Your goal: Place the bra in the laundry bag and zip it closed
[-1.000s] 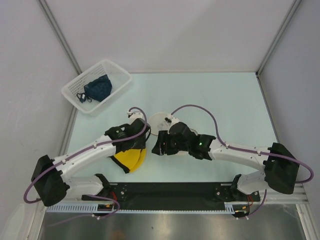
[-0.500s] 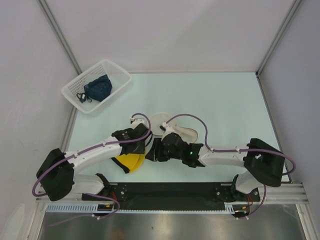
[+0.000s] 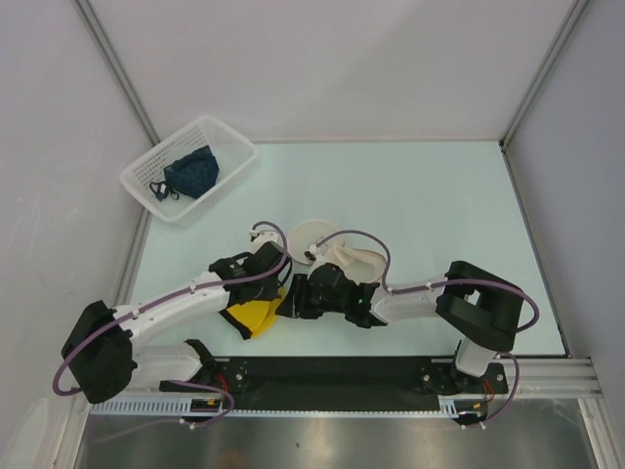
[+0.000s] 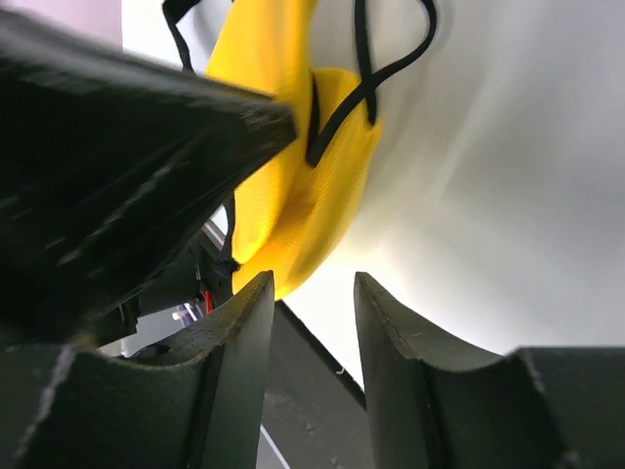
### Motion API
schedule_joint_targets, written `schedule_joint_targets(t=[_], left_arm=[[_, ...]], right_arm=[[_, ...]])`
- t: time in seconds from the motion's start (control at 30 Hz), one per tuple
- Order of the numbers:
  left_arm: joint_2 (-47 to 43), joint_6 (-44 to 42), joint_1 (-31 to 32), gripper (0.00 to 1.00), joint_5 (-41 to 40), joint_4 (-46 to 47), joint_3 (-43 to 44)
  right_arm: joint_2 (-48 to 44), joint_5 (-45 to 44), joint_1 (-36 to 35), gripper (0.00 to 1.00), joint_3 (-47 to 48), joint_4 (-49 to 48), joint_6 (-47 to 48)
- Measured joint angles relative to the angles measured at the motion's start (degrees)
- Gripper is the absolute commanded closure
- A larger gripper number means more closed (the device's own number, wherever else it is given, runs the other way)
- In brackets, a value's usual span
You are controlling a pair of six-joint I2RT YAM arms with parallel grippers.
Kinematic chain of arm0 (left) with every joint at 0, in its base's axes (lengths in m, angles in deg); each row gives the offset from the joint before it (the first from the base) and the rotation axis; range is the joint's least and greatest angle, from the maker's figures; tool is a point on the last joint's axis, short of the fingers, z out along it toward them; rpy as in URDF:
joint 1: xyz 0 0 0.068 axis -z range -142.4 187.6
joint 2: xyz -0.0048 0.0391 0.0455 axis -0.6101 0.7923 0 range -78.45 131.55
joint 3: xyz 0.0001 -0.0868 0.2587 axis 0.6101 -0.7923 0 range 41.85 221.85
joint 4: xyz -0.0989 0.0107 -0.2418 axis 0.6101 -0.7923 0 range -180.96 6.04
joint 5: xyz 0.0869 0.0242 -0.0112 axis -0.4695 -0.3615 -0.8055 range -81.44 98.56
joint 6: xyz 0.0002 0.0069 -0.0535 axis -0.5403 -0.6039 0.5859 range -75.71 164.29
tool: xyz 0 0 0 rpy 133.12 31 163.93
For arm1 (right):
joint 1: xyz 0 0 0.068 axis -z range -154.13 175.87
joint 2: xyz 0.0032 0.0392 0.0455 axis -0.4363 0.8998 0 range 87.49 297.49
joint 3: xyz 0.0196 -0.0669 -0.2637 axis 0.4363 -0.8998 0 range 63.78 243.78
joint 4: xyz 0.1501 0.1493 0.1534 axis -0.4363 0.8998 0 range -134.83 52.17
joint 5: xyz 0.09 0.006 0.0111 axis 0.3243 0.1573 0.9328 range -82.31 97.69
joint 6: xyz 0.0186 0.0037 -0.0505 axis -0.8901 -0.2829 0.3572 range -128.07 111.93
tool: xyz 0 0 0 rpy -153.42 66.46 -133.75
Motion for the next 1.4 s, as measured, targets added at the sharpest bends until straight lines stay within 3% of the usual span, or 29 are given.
schedule_joint_targets(t=[0.13, 0.43, 0.77, 0.9, 0.97, 1.0, 1.1, 1.23, 1.4], left_arm=[[-3.7, 0.1, 0.0, 1.0, 1.0, -0.9, -0.7], [-8.1, 0.3, -0.1, 1.0, 4.7, -3.2, -1.0], [-11.2, 0.4, 0.3, 1.0, 12.7, -2.3, -1.6], [-9.4, 0.7, 0.5, 1.0, 13.3, -0.7, -3.6], [-8.2, 1.0, 0.5, 0.91, 13.2, -0.5, -4.6], [-8.0, 1.0, 0.5, 0.72, 13.1, -0.5, -4.8], [-8.2, 1.5, 0.5, 0.48, 12.7, -0.7, -4.9], [-12.3, 1.9, 0.5, 0.35, 13.1, -1.7, -4.8], [-22.1, 1.8, 0.5, 0.29, 13.5, -3.5, -1.2]], right_arm=[[2.8, 1.8, 0.7, 0.68, 0.0, -2.8, -1.2], [6.8, 3.5, 2.0, 0.98, 0.1, -6.4, -2.7], [7.6, 5.0, 2.3, 0.96, 0.2, -9.4, -3.9], [8.2, 5.4, 2.5, 0.85, 0.2, -10.0, -4.5], [8.2, 5.6, 2.7, 0.8, 0.2, -10.1, -4.6], [8.2, 5.7, 2.7, 0.75, 0.2, -9.9, -4.6], [8.2, 5.7, 2.7, 0.68, 0.1, -9.0, -4.3], [7.5, 6.4, 2.7, 0.62, -0.1, -7.0, -3.8], [3.0, 6.3, 1.3, 0.5, -0.2, -1.9, -1.0]])
